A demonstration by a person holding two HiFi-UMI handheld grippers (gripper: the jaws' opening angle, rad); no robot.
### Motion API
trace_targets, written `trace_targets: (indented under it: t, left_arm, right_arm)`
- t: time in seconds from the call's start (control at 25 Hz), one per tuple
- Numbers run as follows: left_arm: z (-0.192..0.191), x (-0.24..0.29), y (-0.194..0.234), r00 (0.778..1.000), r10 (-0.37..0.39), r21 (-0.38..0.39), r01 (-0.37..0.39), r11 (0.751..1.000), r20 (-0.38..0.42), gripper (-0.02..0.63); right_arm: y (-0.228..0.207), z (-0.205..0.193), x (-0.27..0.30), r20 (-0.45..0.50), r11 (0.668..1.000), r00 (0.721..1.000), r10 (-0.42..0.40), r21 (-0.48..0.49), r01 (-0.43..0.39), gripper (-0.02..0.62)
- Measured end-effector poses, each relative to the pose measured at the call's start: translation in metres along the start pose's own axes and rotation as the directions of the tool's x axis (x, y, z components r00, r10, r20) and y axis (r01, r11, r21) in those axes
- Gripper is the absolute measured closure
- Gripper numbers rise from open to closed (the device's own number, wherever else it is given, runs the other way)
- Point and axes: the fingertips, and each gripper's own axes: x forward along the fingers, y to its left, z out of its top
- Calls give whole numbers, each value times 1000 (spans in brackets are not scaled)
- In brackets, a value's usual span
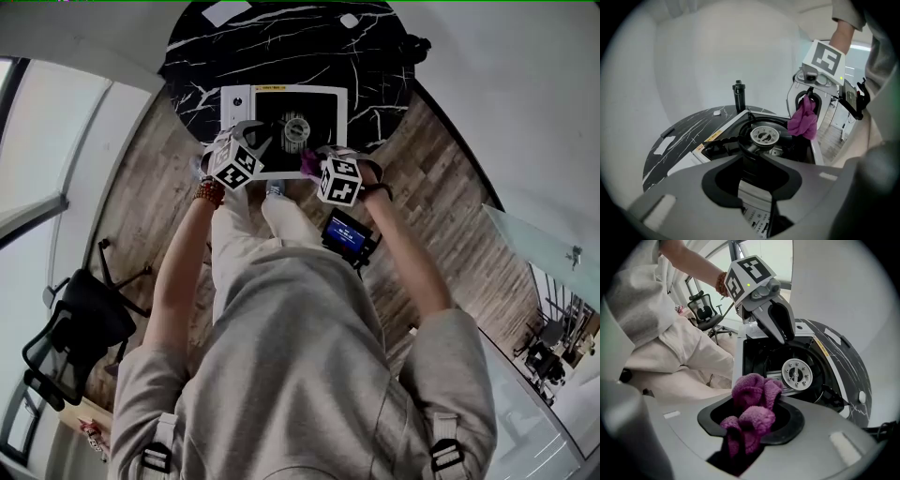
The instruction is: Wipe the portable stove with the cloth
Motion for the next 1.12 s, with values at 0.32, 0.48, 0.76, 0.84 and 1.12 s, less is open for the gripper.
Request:
trace_targets:
  t: [0.32, 0.48, 0.76, 0.84, 1.12]
  left_arm:
    - [-1, 1, 0, 1000, 12, 16, -12, 1000, 8, 501]
    - [-1, 0, -1, 1000, 9, 11, -9, 1000, 4, 502]
    - [-1, 0, 0, 1000, 8, 12, -8, 1000, 4, 501]
    - [-2, 0, 0, 1000, 9, 12, -9, 1000, 3, 502]
    - [-2, 1, -1, 1000, 6, 11, -6, 1000, 0, 502]
  right_arm:
    - [-2, 0, 6, -76, 1000, 997, -5, -16, 3, 425]
    - [0, 1, 7, -75, 999, 997, 9, -33, -12, 425]
    - [0, 4, 6, -62, 998, 998, 18, -60, -21, 423]
    - [1, 5, 7, -61, 997, 998, 18, -78, -23, 423]
    - [7, 21, 12, -48, 992, 999, -2, -124, -4, 425]
